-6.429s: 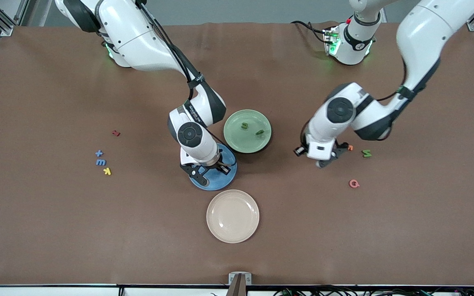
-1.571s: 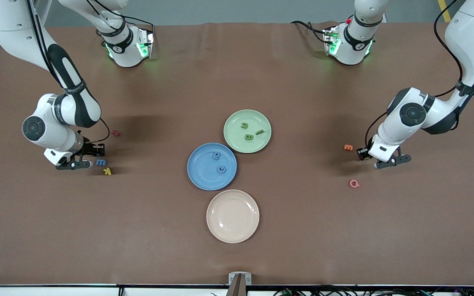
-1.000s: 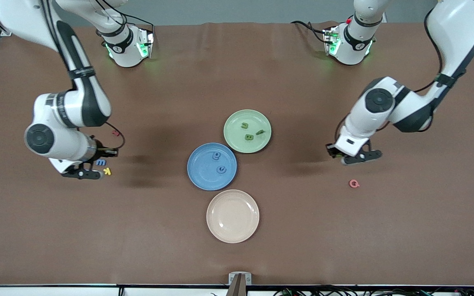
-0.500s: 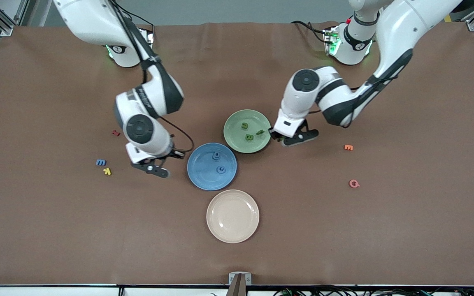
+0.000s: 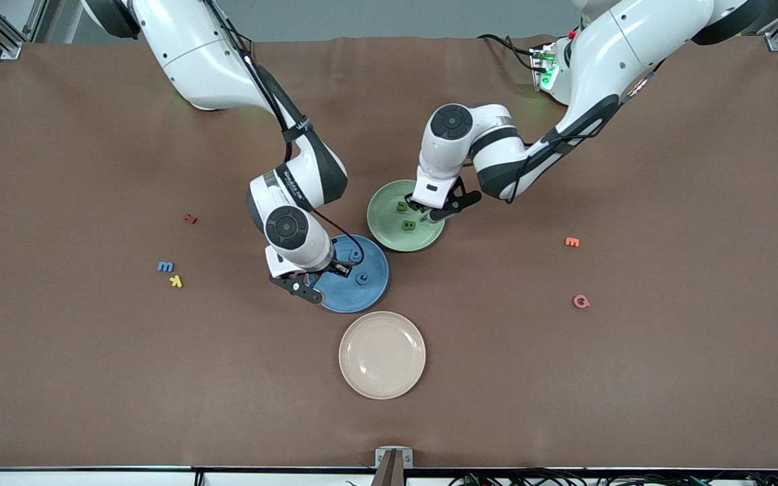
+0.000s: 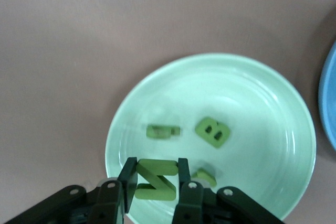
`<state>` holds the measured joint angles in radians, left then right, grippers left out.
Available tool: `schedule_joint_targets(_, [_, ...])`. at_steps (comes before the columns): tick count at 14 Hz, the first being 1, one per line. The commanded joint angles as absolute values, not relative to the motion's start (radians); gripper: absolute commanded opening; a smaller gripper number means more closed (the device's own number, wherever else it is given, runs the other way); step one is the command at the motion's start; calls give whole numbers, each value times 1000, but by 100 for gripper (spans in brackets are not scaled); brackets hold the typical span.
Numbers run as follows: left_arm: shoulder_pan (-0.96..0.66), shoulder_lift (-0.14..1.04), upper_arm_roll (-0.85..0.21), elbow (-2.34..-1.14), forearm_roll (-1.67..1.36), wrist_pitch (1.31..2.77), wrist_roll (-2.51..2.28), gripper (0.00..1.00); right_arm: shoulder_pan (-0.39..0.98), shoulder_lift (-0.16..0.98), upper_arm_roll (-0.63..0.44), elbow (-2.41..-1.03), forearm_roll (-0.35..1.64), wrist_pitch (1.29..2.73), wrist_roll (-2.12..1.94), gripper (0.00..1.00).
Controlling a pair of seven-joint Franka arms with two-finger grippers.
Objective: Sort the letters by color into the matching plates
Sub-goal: 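Place the blue plus on the blue plate while the left gripper places green z, then move the right gripper to the blue m while the left gripper withdraws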
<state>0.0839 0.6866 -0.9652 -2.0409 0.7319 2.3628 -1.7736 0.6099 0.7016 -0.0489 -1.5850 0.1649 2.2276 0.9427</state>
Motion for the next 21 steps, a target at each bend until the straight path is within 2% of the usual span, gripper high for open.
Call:
schedule_joint_targets(1, [58,701,-962,-2037,729,2367,-1812,10,627,722,-60,-1562,183,2233,968,13])
schedule_joint_targets(2, [49,706,-960,-2036,730,2368,-1816,13,627,726,-60,-1562,183,2233,968,14])
schedule_joint_targets(3, [46,716,-957,-2033,730,2372,-1825,21,627,729,-60,-1562,183,2233,968,14])
schedule_joint_targets(4, [46,722,-956,-2033,730,2388,-1835,43,627,730,-60,-1562,183,2233,968,17])
schedule_joint_targets(5, [46,726,-956,-2031,730,2393,-1844,86,627,729,-60,-1562,183,2232,968,21])
schedule_joint_targets(6, [45,726,-954,-2026,735,2393,-1864,100,626,729,-61,-1563,183,2227,968,44])
schedule_joint_targets(7, [48,724,-954,-2025,736,2393,-1858,100,626,727,-61,-1562,183,2221,969,89])
schedule_joint_targets(8, [55,721,-954,-2019,738,2393,-1853,100,626,721,-61,-1562,181,2215,965,100])
schedule_joint_targets(9, [58,719,-951,-1997,741,2387,-1852,100,624,715,-61,-1563,181,2204,960,100])
schedule_joint_targets(11, [63,706,-913,-1947,744,2369,-1809,100,606,666,-70,-1559,169,2090,945,100])
schedule_joint_targets(15, [132,678,-888,-1841,746,2212,-1578,100,490,530,-74,-1595,111,1927,740,100])
schedule_joint_targets(21, [180,686,-829,-1657,744,2050,-1272,100,232,351,-74,-1808,17,1917,185,100])
